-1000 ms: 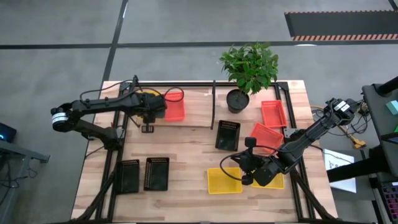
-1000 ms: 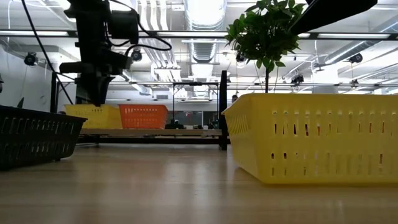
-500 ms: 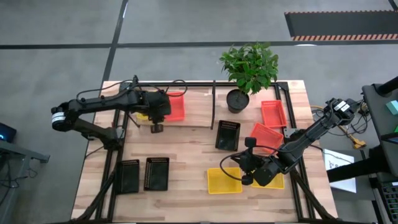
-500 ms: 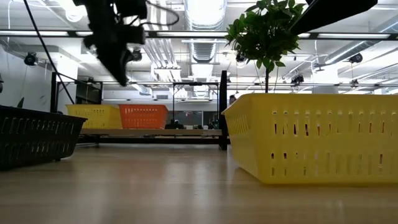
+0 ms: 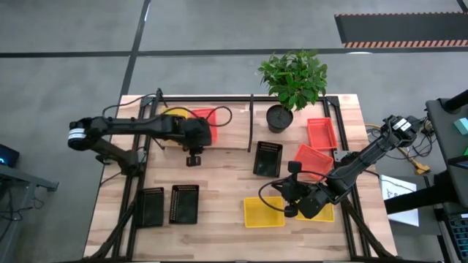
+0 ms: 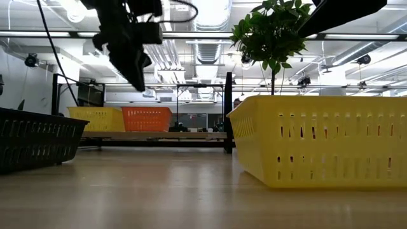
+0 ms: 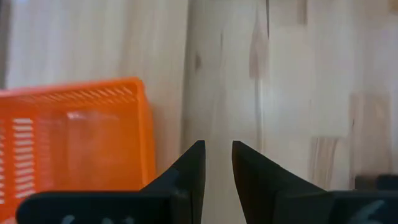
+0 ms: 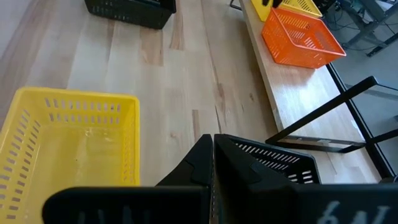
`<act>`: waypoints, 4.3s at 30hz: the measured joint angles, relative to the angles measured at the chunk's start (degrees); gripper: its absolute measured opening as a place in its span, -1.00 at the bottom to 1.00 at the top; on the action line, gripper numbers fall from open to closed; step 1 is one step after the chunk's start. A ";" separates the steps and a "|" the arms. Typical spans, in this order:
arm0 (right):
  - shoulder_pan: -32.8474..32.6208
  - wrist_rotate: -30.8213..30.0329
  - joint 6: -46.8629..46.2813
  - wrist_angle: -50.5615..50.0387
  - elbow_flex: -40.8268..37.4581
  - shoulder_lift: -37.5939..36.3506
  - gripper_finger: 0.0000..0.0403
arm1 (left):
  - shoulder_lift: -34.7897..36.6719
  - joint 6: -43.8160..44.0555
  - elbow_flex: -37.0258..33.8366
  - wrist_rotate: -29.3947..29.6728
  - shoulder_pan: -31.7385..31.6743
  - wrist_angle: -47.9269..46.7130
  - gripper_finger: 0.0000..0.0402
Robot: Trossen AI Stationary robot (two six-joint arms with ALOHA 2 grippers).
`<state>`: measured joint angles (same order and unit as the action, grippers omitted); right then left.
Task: Stack baskets on shelf by color
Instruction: Adjust the baskets on the shelf, then put the top right black basket on the shelf
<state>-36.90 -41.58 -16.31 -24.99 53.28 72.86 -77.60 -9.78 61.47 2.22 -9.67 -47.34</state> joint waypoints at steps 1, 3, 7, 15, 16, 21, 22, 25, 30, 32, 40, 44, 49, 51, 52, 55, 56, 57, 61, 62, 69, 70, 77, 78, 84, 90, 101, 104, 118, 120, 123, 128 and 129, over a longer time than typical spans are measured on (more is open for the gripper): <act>-0.01 0.01 -0.24 0.01 0.00 0.00 -0.96 | -0.58 -0.02 0.00 0.02 0.00 -0.80 -0.68; 0.00 0.02 -0.29 0.01 0.00 0.00 -0.96 | -1.91 -0.04 -0.02 0.61 -0.14 -2.51 -0.68; -0.01 0.02 -0.27 -0.01 -0.02 0.00 -0.96 | -4.28 0.02 -0.27 4.47 -0.48 -3.47 -0.69; -0.01 0.04 -0.27 -0.04 -0.05 0.00 -0.96 | -6.54 0.02 -0.93 10.68 -0.98 -4.86 -0.69; -0.01 0.04 -0.27 -0.04 -0.07 0.00 -0.96 | -6.45 0.01 -1.00 11.13 -1.04 -4.68 -0.69; -0.01 0.04 -0.25 -0.04 -0.07 0.00 -0.96 | -5.62 0.05 -1.14 13.34 -1.28 -4.78 -0.69; 0.01 0.04 -0.25 -0.04 -0.07 0.00 -0.96 | -5.60 0.07 -1.14 13.87 -1.36 -4.78 -0.69; 0.00 0.04 -0.25 -0.04 -0.07 0.00 -0.96 | -5.39 -0.04 -1.14 13.33 -1.42 -4.74 -0.69; -0.01 0.04 -0.23 -0.04 -0.07 0.00 -0.96 | -4.68 0.41 -1.14 12.96 -1.37 -4.69 -0.69; -0.01 0.04 -0.23 -0.02 -0.07 0.00 -0.96 | -3.86 0.57 -1.05 12.61 -0.82 -4.69 -0.69; 0.01 0.02 -0.18 0.27 -0.11 0.00 -0.96 | 4.15 4.97 -0.57 7.64 8.43 9.61 -0.69; 0.01 0.02 -0.19 0.48 -0.17 0.00 -0.96 | 7.72 3.56 -4.03 7.49 15.06 24.52 -0.69; 0.01 0.02 -0.17 2.47 -0.22 0.00 -0.96 | 9.62 -3.17 -10.86 8.18 21.44 43.63 -0.69; 0.01 0.01 0.52 3.68 -0.28 0.00 -0.96 | 9.73 -5.87 -13.32 8.84 22.76 49.85 -0.69; 0.01 0.02 0.86 4.25 -0.30 0.00 -0.95 | 9.85 -6.95 -14.29 9.38 23.05 52.12 -0.69; 0.01 0.30 2.14 6.15 -0.31 0.00 -0.91 | 10.12 -8.55 -16.33 12.13 23.23 57.04 -0.69; 0.01 0.94 2.58 6.92 -0.31 0.00 -0.88 | 10.22 -8.86 -16.73 13.11 23.23 57.42 -0.69; 0.01 1.48 3.07 7.70 -0.31 0.00 -0.85 | 10.25 -9.05 -16.78 14.00 23.23 57.42 -0.69; 0.01 1.66 4.22 9.33 0.00 0.00 -0.68 | 11.08 -9.83 -16.63 19.51 23.23 57.45 -0.69; 0.04 1.68 4.27 9.47 0.27 0.00 -0.63 | 11.45 -10.55 -16.61 20.97 23.23 57.69 -0.68; 1.55 1.62 4.34 9.51 2.44 0.00 -0.40 | 14.96 -13.13 -16.85 23.84 23.19 57.03 -0.68; 1.83 1.61 4.34 9.51 2.67 0.00 -0.38 | 15.27 -13.13 -16.85 23.86 23.22 57.12 -0.68; 4.78 1.72 3.96 9.49 2.95 0.00 -0.30 | 16.66 -13.03 -17.00 23.86 23.32 55.25 -0.68; 5.44 2.19 3.75 9.58 2.97 0.28 -0.30 | 16.98 -13.04 -17.05 24.03 23.33 55.40 -0.68; 9.25 6.27 4.92 10.12 4.84 4.99 -0.32 | 21.23 -13.07 -21.30 27.61 23.34 57.10 -0.68; 11.65 7.73 5.47 3.87 9.66 10.77 -0.29 | 26.60 -13.42 -26.96 28.32 23.30 62.49 -0.68; 17.73 22.65 0.22 -11.11 15.99 18.03 -0.22 | 31.72 -13.11 -29.99 28.26 23.30 63.32 -0.68; 18.88 23.88 0.13 -12.14 15.76 19.30 -0.23 | 31.36 -13.14 -30.01 28.15 23.30 62.89 -0.68; 21.97 23.86 -1.59 -12.48 14.33 25.82 -0.28 | 30.41 -13.51 -30.01 28.08 23.30 63.25 -0.68; 22.27 23.66 -1.03 -12.35 14.21 26.41 -0.34 | 30.44 -13.51 -29.99 28.08 23.30 63.19 -0.68; 22.44 23.58 -0.67 -12.17 14.16 26.69 -0.52 | 30.36 -13.51 -29.99 28.08 23.30 63.28 -0.68; 22.48 23.60 -0.58 -12.00 14.16 26.69 -0.90 | 30.31 -13.58 -29.99 28.06 23.30 63.29 -0.68; 22.48 23.61 -0.59 -12.04 14.24 26.69 -0.92 | 30.31 -13.58 -29.99 28.06 23.30 63.26 -0.68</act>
<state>-14.41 -17.98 -16.90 -37.04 67.52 99.55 -47.29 -23.36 31.48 30.28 13.63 15.93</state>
